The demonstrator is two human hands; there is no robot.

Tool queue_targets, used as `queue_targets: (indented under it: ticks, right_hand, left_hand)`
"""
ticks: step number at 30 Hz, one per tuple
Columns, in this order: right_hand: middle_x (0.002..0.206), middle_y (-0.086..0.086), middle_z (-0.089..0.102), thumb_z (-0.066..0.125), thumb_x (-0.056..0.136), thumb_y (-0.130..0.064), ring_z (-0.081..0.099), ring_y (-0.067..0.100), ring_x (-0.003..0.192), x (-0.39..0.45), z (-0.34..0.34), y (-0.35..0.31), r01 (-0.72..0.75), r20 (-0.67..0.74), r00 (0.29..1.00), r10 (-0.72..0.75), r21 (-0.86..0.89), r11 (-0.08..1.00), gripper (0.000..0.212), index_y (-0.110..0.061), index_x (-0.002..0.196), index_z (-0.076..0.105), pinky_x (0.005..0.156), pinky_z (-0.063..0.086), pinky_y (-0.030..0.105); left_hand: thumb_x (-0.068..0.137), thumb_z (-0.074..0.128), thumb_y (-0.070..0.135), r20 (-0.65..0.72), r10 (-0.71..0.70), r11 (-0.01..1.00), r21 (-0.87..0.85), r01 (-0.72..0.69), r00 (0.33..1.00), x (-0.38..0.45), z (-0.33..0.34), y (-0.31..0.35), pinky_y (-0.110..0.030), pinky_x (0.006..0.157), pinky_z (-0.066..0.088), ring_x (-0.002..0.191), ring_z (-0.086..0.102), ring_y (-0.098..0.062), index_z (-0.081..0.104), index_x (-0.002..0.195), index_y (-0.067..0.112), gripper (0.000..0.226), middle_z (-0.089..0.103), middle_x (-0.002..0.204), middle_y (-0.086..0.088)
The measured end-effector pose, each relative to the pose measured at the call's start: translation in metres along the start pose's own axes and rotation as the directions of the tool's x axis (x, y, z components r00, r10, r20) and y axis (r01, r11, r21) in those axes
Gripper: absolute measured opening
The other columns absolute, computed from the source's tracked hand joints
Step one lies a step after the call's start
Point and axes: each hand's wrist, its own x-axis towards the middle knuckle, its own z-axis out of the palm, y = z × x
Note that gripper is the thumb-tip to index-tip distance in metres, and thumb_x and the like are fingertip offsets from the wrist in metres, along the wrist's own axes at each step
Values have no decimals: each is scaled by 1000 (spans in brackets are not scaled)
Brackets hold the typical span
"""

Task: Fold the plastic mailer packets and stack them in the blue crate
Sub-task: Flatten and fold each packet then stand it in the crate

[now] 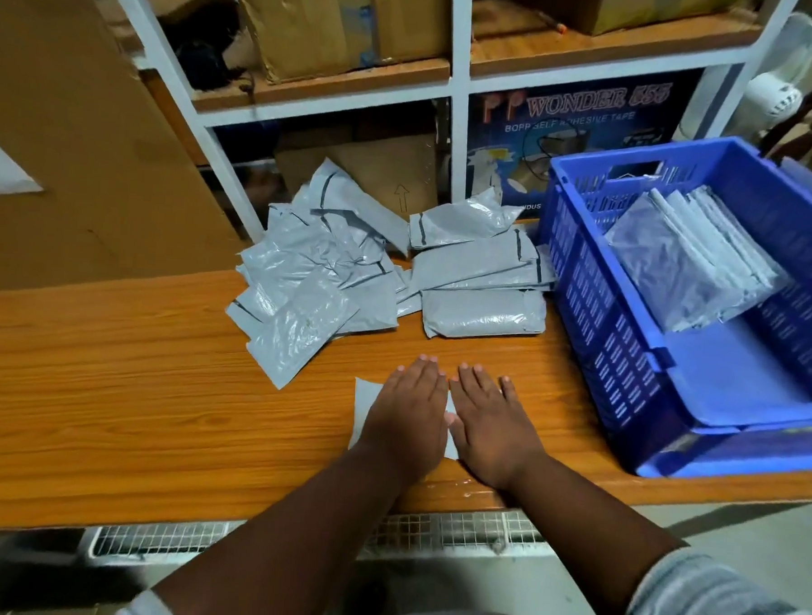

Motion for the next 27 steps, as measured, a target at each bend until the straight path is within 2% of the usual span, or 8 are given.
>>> queue_targets:
  ticks: [4, 12, 16, 19, 21, 23, 24, 27]
  right_hand:
    - [180, 6, 7, 11, 109, -52, 2, 25, 166, -1, 0, -1, 0, -30, 1000, -1, -21, 1000, 70, -19, 171, 13, 132, 4, 56]
    - [178, 9, 16, 25, 111, -48, 11, 30, 165, 1, -1, -6, -14, -83, 997, 10, -38, 999, 67, -17, 170, 22, 132, 12, 59]
    - [179, 8, 10, 24, 112, -49, 4, 29, 166, 0, -1, -7, -8, -66, 998, 7, -11, 1000, 66, -17, 170, 20, 132, 7, 57]
    - [180, 6, 5, 19, 112, -51, -1, 27, 166, 7, -9, -7, -17, 20, 1000, 18, -33, 999, 67, -19, 171, 15, 132, 1, 57]
    - [179, 6, 7, 17, 112, -51, 2, 26, 166, 15, -18, -9, -27, 50, 998, 29, -35, 999, 66, -20, 170, 22, 132, -3, 57]
    - [178, 6, 16, 20, 111, -48, 8, 25, 165, 18, -22, -11, -46, -4, 999, 46, -16, 999, 62, -20, 164, 36, 131, 0, 55]
    - [178, 7, 17, 21, 111, -47, 10, 25, 165, 16, -19, -12, -49, -33, 998, 49, -18, 999, 61, -19, 163, 37, 132, 2, 53]
    - [179, 7, 12, 19, 111, -47, 7, 25, 166, 5, -2, -14, -69, -59, 996, 67, -27, 997, 66, -17, 169, 25, 133, 3, 50]
  left_hand:
    - [105, 27, 40, 66, 7, 998, 68, -12, 998, 6, 15, 6, -62, 128, 21, 158, 32, -37, 42, 161, 3, 68, 39, 168, -20]
    - [105, 34, 40, 6, -34, 999, -5, 34, 999, -1, 23, 4, -57, 129, 16, 161, 23, -32, 30, 166, 9, 68, 28, 173, -14]
    - [107, 29, 39, -29, -29, 997, -68, 27, 999, -6, 35, -3, -54, 130, 15, 164, 17, -30, 25, 168, 10, 67, 21, 176, -13]
    - [109, 24, 40, -20, -22, 995, -99, 20, 1000, -5, 36, -5, -54, 131, 14, 164, 16, -30, 27, 168, 9, 67, 22, 177, -13]
    - [109, 22, 41, 13, -8, 995, -102, 9, 1000, -5, 35, -5, -55, 131, 13, 164, 14, -31, 26, 168, 9, 67, 20, 177, -14]
    - [108, 19, 42, 48, 2, 995, -102, 3, 999, -4, 32, -6, -57, 131, 12, 164, 13, -32, 25, 168, 8, 69, 19, 177, -15]
    - [107, 17, 42, 58, 3, 995, -96, 3, 998, -4, 29, -5, -57, 131, 12, 164, 15, -32, 25, 168, 8, 70, 20, 177, -15]
    - [105, 12, 41, 56, 6, 999, -39, -4, 998, 2, 14, -4, -60, 130, 13, 162, 22, -35, 32, 166, 6, 73, 29, 173, -18]
